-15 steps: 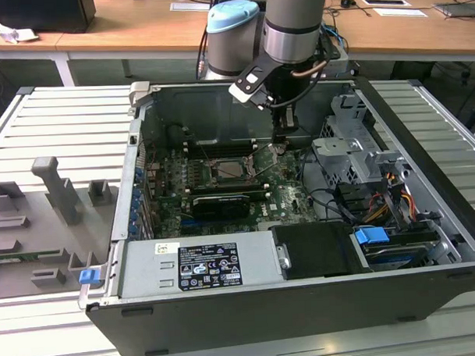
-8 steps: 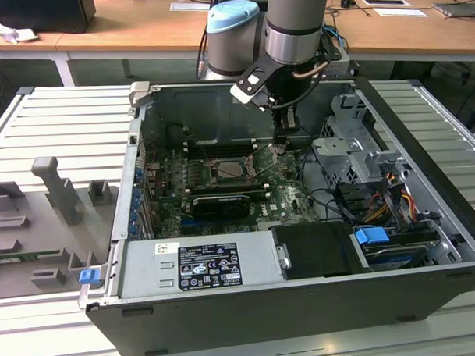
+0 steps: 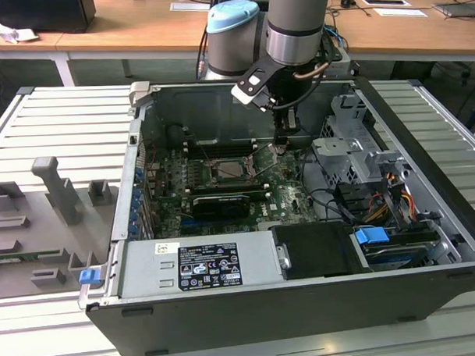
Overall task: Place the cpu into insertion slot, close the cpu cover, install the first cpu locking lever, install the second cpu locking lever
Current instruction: 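Close the cpu cover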
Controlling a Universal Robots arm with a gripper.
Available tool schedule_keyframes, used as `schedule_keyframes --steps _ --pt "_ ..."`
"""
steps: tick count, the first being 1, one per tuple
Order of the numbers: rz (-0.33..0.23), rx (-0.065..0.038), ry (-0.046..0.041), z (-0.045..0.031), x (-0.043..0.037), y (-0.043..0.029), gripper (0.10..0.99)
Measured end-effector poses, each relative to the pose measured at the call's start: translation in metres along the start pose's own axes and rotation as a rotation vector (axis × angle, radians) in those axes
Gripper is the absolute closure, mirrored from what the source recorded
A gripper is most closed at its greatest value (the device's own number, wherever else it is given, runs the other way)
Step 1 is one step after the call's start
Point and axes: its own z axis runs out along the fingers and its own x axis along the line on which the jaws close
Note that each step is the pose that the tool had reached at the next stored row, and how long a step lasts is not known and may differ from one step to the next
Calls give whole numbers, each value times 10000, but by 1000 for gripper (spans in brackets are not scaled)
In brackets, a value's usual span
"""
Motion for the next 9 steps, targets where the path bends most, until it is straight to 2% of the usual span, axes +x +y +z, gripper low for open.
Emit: schedule_keyframes --steps 9 --pt "1 -1 1 6 0 20 980"
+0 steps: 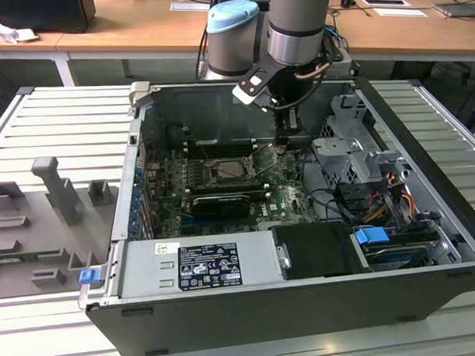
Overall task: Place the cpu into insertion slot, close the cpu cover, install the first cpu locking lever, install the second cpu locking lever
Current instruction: 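Close the cpu cover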
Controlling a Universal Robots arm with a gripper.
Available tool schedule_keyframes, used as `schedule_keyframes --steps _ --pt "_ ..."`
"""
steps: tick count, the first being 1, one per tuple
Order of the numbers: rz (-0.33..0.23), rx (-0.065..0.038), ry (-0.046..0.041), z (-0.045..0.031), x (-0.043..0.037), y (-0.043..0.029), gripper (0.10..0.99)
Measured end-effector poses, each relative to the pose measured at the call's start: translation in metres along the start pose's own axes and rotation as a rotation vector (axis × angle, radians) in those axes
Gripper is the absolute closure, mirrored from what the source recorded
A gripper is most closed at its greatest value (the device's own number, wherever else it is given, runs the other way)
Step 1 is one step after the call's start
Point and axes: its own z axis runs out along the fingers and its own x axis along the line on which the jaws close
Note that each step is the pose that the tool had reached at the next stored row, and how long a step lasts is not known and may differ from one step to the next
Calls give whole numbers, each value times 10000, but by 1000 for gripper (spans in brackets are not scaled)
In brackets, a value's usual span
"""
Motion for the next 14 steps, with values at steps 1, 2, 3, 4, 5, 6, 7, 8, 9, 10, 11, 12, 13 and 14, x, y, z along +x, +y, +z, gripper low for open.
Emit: schedule_keyframes --steps 1,2,3,4,5,6,7,8,9,10,11,12,13,14 --pt "0 0 1 1 0 7 980" --pt "0 0 1 3 0 11 980" --pt "0 -1 2 7 0 15 980" --pt "-1 0 -1 12 0 21 980" --pt "0 0 -1 16 -1 27 980" --pt "-1 0 -2 22 -1 40 980" --pt "-1 0 -1 29 -1 53 980" --pt "0 1 -3 42 -1 55 980" --pt "-1 0 -3 58 -3 58 980" --pt "0 0 -4 71 -3 61 980" --pt "0 1 -4 87 -4 69 980" --pt "0 0 -3 101 -5 76 980" --pt "0 0 -2 126 -6 86 980" --pt "0 1 -3 151 -9 89 980"
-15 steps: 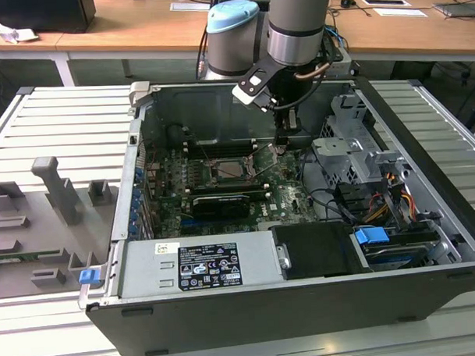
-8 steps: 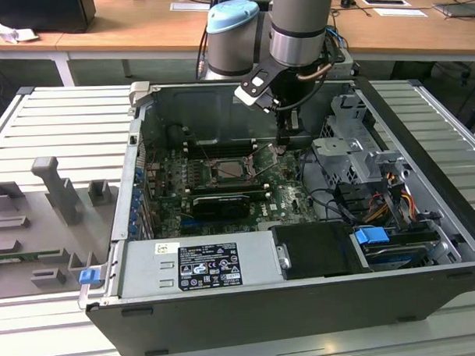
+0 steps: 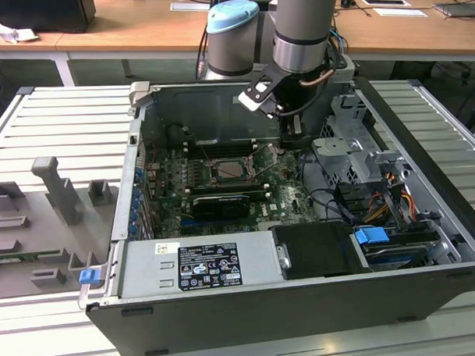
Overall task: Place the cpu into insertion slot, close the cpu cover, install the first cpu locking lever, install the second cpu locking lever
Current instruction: 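Close the cpu cover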
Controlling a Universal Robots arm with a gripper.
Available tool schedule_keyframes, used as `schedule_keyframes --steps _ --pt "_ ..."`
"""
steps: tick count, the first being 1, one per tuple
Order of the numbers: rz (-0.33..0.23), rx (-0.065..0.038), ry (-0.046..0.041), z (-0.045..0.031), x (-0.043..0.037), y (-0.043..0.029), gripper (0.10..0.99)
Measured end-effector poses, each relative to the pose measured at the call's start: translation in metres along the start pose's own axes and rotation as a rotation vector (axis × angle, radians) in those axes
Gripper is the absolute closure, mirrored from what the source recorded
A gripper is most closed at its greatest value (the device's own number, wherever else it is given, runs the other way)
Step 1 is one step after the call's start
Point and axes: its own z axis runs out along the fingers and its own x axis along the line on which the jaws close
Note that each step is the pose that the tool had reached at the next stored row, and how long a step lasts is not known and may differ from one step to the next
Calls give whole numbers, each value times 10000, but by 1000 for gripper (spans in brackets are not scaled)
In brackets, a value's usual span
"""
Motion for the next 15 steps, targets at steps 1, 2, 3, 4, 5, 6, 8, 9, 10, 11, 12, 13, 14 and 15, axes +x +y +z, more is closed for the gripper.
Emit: schedule_keyframes --steps 1,2,3,4,5,6,8,9,10,11,12,13,14,15 --pt "-1 1 -1 28 -13 -1 980" --pt "-1 2 -2 32 -26 -1 980" --pt "-1 2 -1 34 -34 -1 980" --pt "2 5 0 34 -50 -6 980" --pt "1 5 0 34 -58 -11 980" --pt "1 5 1 31 -72 -39 980" --pt "0 6 0 23 -84 -149 980" --pt "1 6 -1 22 -85 -169 980" --pt "0 6 0 20 -86 -207 980" --pt "-1 6 0 19 -86 -227 980" --pt "0 6 0 18 -87 -254 980" --pt "2 7 -1 15 -88 -295 980" --pt "0 7 0 11 -89 -358 980" --pt "2 6 0 8 -90 -393 980"
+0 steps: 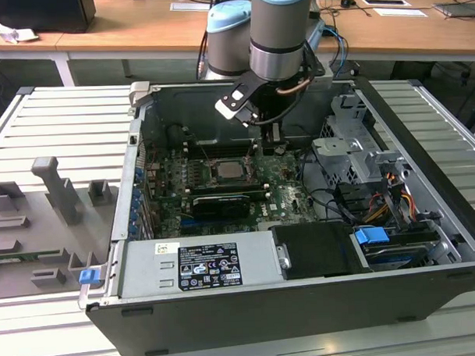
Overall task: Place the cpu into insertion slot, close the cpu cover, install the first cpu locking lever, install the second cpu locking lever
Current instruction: 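Close the cpu cover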
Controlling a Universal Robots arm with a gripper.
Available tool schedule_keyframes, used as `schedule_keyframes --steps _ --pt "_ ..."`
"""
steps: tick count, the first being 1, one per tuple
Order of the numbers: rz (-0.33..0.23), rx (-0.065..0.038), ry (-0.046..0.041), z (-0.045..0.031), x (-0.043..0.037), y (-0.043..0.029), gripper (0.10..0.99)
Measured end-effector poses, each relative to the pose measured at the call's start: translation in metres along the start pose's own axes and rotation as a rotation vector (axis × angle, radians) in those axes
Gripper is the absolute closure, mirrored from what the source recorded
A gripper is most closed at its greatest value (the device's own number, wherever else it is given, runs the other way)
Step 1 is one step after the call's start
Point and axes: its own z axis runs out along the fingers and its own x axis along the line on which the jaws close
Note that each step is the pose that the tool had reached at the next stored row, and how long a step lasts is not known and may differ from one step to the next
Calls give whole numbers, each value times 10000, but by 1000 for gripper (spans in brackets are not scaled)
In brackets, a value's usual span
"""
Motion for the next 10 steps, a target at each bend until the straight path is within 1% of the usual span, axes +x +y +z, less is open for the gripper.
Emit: schedule_keyframes --steps 2,3,4,5,6,7,10 --pt "0 0 1 -7 -2 -107 980" --pt "-2 -1 1 -9 -3 -142 980" --pt "-1 0 1 -13 -4 -199 980" --pt "-1 -1 1 -14 -4 -232 980" --pt "-2 0 2 -17 -8 -363 980" --pt "0 0 1 -6 -10 -423 980" --pt "-2 0 0 51 -15 -477 980"
